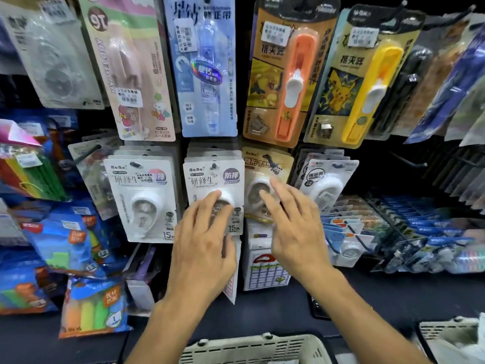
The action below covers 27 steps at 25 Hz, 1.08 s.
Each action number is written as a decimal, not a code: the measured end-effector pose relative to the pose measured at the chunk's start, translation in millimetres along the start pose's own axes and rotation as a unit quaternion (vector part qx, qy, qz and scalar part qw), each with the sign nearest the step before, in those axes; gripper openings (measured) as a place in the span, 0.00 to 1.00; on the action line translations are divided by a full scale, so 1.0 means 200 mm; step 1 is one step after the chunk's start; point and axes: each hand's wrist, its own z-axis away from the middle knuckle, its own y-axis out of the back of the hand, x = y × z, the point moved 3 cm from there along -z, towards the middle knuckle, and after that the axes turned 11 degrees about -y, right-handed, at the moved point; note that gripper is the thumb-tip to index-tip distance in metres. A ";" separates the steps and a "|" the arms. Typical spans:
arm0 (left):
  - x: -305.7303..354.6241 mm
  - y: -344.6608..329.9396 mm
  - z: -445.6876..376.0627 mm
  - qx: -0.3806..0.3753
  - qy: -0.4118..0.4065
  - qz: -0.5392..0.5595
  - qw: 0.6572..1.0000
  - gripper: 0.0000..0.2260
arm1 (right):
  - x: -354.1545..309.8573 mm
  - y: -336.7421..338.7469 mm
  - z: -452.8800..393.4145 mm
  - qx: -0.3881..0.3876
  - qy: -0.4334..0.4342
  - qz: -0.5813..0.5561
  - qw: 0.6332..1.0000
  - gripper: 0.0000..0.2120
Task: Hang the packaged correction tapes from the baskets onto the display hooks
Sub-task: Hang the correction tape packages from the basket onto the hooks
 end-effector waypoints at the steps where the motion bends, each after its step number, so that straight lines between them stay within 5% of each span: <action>1: 0.00 -0.01 0.00 0.019 -0.005 -0.008 1.000 0.24 | 0.06 0.02 0.06 0.030 -0.037 -0.004 0.999 0.31; 4: -0.01 -0.04 0.00 0.042 -0.022 -0.034 0.998 0.30 | 0.23 0.03 0.11 0.001 -0.112 0.061 0.992 0.33; 12: -0.05 -0.07 -0.01 0.048 -0.053 -0.071 0.995 0.34 | 0.39 -0.22 -0.30 -0.191 -0.030 0.188 0.963 0.34; 15: -0.06 -0.06 0.01 0.035 -0.059 -0.075 0.995 0.34 | 0.39 -0.27 -0.36 -0.236 -0.015 0.170 0.957 0.34; 18: -0.06 -0.05 0.06 0.007 -0.063 -0.064 0.996 0.35 | 0.32 -0.25 -0.13 -0.242 -0.091 0.061 0.964 0.30; 22: -0.04 -0.21 0.36 -0.126 -0.067 -0.049 0.989 0.30 | 0.14 -0.23 0.69 -0.231 -0.208 -0.114 0.943 0.22; 27: -0.04 -0.47 0.75 -0.376 -0.018 0.026 0.926 0.24 | 0.15 -0.23 1.46 -0.391 -0.312 -0.114 0.859 0.14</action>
